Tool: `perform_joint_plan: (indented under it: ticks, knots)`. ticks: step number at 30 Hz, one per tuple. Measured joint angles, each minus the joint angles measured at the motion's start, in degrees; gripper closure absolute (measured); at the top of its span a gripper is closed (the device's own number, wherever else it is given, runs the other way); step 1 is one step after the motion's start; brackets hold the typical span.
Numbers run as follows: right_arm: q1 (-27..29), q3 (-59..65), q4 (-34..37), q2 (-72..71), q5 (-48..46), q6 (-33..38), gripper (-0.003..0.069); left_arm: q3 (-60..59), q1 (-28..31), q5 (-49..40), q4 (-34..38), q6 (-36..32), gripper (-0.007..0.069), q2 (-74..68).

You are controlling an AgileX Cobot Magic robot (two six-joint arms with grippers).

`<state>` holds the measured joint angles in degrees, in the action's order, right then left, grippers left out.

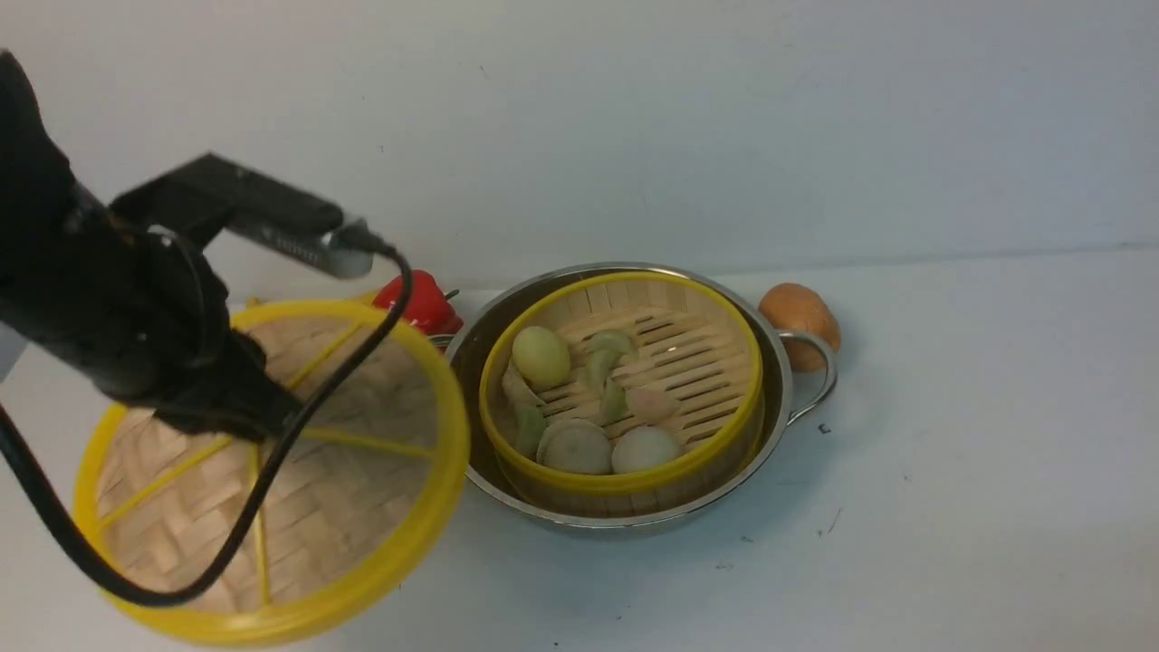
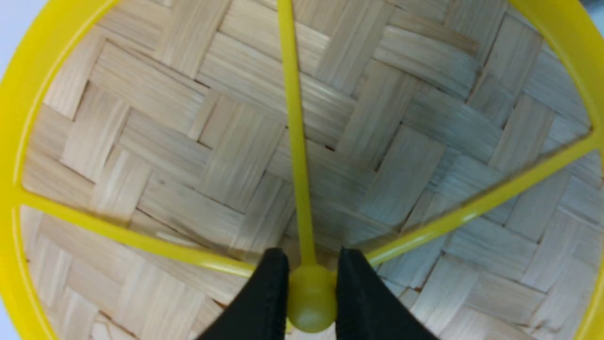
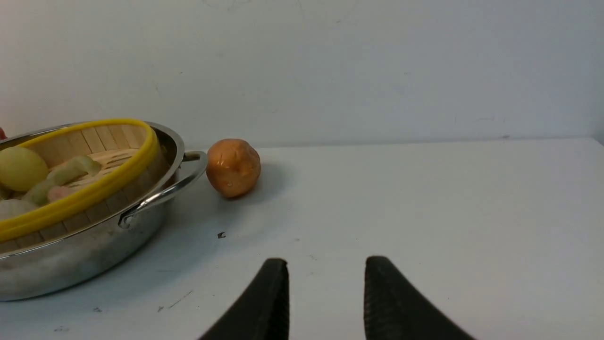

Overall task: Place the steamer in the pot on the white table, and put the lid on the steamer.
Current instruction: 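Place the yellow bamboo steamer lid onto the steamer in the pot with the left gripper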

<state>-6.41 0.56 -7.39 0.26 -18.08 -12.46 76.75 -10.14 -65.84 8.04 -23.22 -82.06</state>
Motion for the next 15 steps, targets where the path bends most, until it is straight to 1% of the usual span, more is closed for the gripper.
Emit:
perform_joint_plan:
  ticks: [2, 3, 5, 6, 11, 12, 15]
  knots:
    - [0.0, 0.0, 0.0, 0.0, 0.0, 0.0, 0.0417, 2.88, -0.96, 1.65, 3.89, -2.68, 0.051, -1.53]
    - [0.0, 0.0, 0.0, 0.0, 0.0, 0.0, 0.0417, 3.7, -1.12, 1.84, 4.33, -3.4, 0.051, -2.06]
    - [0.0, 0.0, 0.0, 0.0, 0.0, 0.0, 0.0417, 8.71, -4.02, 5.65, 8.39, -7.36, 0.051, -6.41]
    - [0.0, 0.0, 0.0, 0.0, 0.0, 0.0, 0.0417, 11.1, -5.42, 7.56, 9.14, -8.88, 0.051, -9.25]
    - [0.0, 0.0, 0.0, 0.0, 0.0, 0.0, 0.0417, 16.35, -9.14, 12.31, 9.46, -11.76, 0.051, -17.49]
    - [0.0, 0.0, 0.0, 0.0, 0.0, 0.0, 0.0417, 18.49, -10.32, 13.23, 9.17, -12.85, 0.051, -21.94]
    - [0.0, 0.0, 0.0, 0.0, 0.0, -0.06, 0.0416, 19.97, -11.23, 14.24, 8.67, -13.39, 0.051, -26.36]
